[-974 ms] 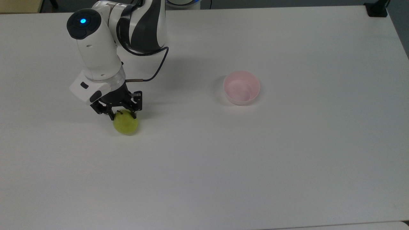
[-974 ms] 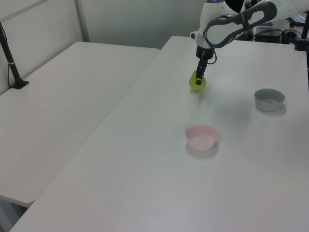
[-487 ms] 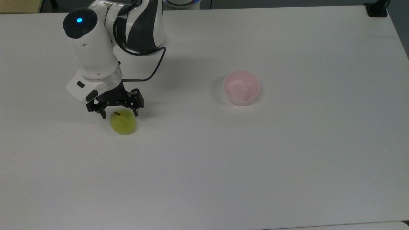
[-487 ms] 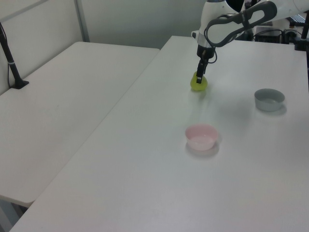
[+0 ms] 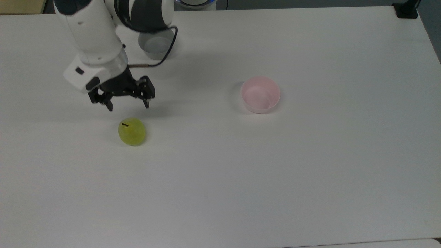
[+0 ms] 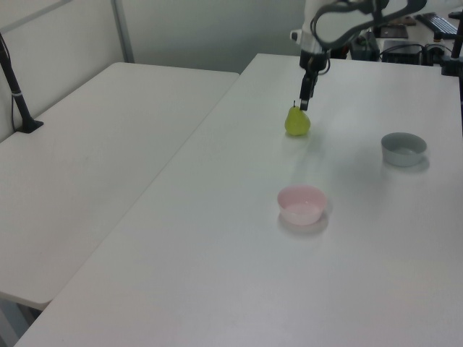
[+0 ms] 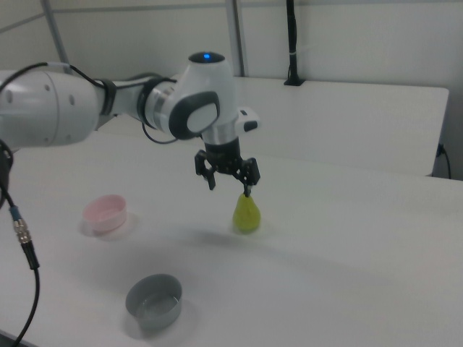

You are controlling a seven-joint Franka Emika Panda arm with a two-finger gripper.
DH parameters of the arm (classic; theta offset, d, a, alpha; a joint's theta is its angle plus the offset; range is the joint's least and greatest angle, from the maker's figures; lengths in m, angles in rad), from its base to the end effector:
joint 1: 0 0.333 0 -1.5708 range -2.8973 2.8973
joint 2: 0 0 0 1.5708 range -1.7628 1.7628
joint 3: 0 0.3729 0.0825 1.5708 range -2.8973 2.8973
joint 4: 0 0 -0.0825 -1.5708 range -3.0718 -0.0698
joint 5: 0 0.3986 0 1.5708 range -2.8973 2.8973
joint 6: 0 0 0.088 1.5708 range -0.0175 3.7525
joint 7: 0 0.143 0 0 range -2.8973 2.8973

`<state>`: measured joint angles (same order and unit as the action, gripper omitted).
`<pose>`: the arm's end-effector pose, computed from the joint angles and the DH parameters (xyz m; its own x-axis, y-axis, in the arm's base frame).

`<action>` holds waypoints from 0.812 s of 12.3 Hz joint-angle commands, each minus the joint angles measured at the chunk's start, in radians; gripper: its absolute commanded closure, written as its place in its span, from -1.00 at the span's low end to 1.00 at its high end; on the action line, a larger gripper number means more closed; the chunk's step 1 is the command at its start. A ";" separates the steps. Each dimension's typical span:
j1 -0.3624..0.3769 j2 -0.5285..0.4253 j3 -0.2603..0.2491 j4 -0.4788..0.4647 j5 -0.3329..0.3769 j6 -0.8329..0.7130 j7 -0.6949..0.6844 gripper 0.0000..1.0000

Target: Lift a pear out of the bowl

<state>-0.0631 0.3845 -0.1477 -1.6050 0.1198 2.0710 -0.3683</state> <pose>0.7021 -0.1269 0.4282 0.9883 0.1157 0.0990 0.1182 -0.9928 -0.0201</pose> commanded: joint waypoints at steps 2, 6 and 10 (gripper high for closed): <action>0.008 -0.157 0.000 -0.020 -0.008 -0.138 0.153 -1.00; 0.006 -0.289 0.002 -0.020 -0.012 -0.299 0.287 -1.00; 0.006 -0.392 0.029 -0.003 0.000 -0.469 0.337 -1.00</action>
<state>-0.0619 0.0545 -0.1458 -1.6004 0.1187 1.6717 -0.0959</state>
